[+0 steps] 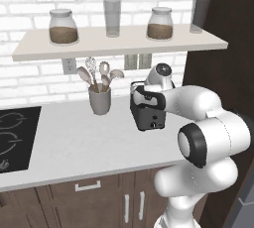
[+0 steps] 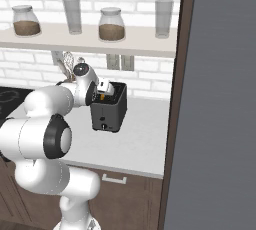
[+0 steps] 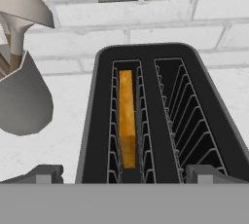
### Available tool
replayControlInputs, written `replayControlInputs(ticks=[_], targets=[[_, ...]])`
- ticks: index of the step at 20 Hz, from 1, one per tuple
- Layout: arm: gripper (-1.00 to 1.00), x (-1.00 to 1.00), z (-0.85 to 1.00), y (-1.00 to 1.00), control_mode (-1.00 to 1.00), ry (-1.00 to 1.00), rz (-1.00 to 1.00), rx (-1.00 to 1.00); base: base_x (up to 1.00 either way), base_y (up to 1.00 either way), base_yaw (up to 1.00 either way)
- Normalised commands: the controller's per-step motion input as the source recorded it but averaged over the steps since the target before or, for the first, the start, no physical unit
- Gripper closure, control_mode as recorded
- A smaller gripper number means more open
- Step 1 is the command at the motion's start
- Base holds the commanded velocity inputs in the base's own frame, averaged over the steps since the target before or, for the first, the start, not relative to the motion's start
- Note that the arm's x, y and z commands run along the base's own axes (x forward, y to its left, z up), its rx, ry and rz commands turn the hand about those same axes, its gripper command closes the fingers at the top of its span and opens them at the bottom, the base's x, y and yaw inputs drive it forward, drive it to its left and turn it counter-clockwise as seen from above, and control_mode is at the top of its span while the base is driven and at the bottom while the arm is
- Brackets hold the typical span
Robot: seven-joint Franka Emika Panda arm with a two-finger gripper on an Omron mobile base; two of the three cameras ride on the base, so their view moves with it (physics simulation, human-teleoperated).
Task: Start the toaster. Once the lever pops up, take the bread to the plate on the dining counter.
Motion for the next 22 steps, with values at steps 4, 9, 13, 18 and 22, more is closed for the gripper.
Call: replayControlInputs(ticks=[4, 9, 13, 18, 22], targets=[[-1.0, 0.0, 0.0, 0.0, -1.0, 0.0, 0.0, 0.0, 0.0, 0.0, 0.0], [-1.0, 0.0, 0.0, 0.0, -1.0, 0.0, 0.0, 0.0, 0.0, 0.0, 0.0], [-1.0, 0.0, 0.0, 0.0, -1.0, 0.0, 0.0, 0.0, 0.0, 0.0, 0.0], [-1.0, 0.0, 0.0, 0.0, -1.0, 0.0, 0.0, 0.0, 0.0, 0.0, 0.0], [-1.0, 0.0, 0.0, 0.0, -1.0, 0.0, 0.0, 0.0, 0.0, 0.0, 0.0]])
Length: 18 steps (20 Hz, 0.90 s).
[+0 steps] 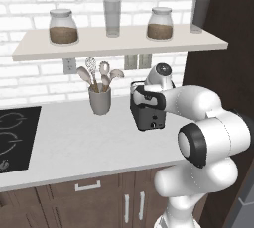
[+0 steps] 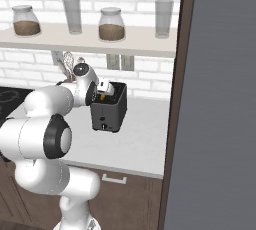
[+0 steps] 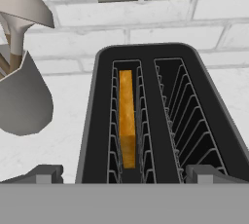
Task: Start the toaster. Once the lever pops up, take the bread to the plate on the dining counter.
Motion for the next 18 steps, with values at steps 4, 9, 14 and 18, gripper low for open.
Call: replayControlInputs(ticks=[4, 9, 14, 18], targets=[[-1.0, 0.0, 0.0, 0.0, -1.0, 0.0, 0.0, 0.0, 0.0, 0.0, 0.0], [-1.0, 0.0, 0.0, 0.0, -1.0, 0.0, 0.0, 0.0, 0.0, 0.0, 0.0], [-1.0, 0.0, 0.0, 0.0, -1.0, 0.0, 0.0, 0.0, 0.0, 0.0, 0.0], [-1.0, 0.0, 0.0, 0.0, -1.0, 0.0, 0.0, 0.0, 0.0, 0.0, 0.0]])
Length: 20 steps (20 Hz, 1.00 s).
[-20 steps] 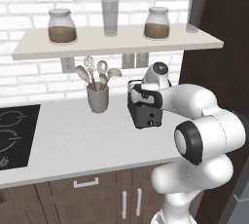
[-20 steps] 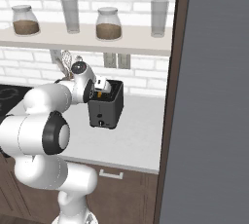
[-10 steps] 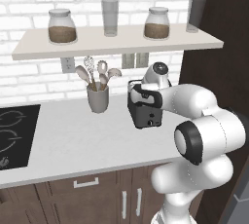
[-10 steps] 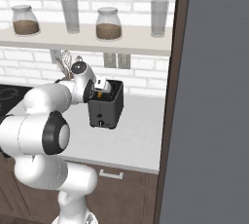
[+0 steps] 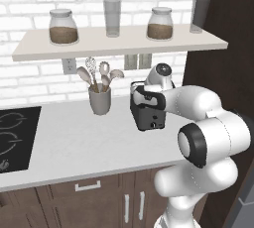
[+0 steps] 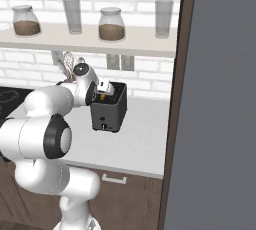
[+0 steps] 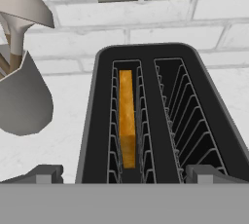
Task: Start the toaster. Once the lever pops up, take the bread to the plate on the dining counter.
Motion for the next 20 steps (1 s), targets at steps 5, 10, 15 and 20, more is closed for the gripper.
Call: replayControlInputs(ticks=[5, 10, 15, 20], targets=[[-1.0, 0.0, 0.0, 0.0, -1.0, 0.0, 0.0, 0.0, 0.0, 0.0, 0.0], [-1.0, 0.0, 0.0, 0.0, -1.0, 0.0, 0.0, 0.0, 0.0, 0.0, 0.0], [-1.0, 0.0, 0.0, 0.0, -1.0, 0.0, 0.0, 0.0, 0.0, 0.0, 0.0], [-1.0, 0.0, 0.0, 0.0, -1.0, 0.0, 0.0, 0.0, 0.0, 0.0, 0.0]])
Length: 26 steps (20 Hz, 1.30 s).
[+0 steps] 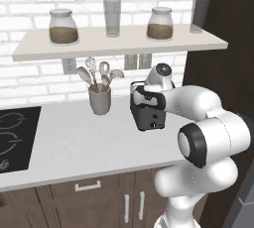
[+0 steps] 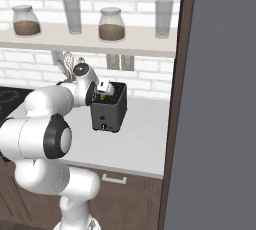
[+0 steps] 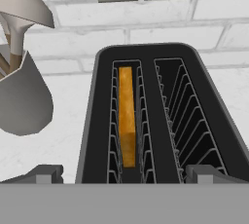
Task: Start the toaster. Once the lever pops up, take the bread to the plate on the dining counter.
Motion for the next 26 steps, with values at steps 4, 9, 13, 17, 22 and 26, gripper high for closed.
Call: replayControlInputs(ticks=[4, 9, 13, 17, 22, 26], targets=[[-1.0, 0.0, 0.0, 0.0, -1.0, 0.0, 0.0, 0.0, 0.0, 0.0, 0.0], [-1.0, 0.0, 0.0, 0.0, -1.0, 0.0, 0.0, 0.0, 0.0, 0.0, 0.0], [-1.0, 0.0, 0.0, 0.0, -1.0, 0.0, 0.0, 0.0, 0.0, 0.0, 0.0], [-1.0, 0.0, 0.0, 0.0, -1.0, 0.0, 0.0, 0.0, 0.0, 0.0, 0.0], [-1.0, 0.0, 0.0, 0.0, -1.0, 0.0, 0.0, 0.0, 0.0, 0.0, 0.0], [-1.0, 0.0, 0.0, 0.0, -1.0, 0.0, 0.0, 0.0, 0.0, 0.0, 0.0]])
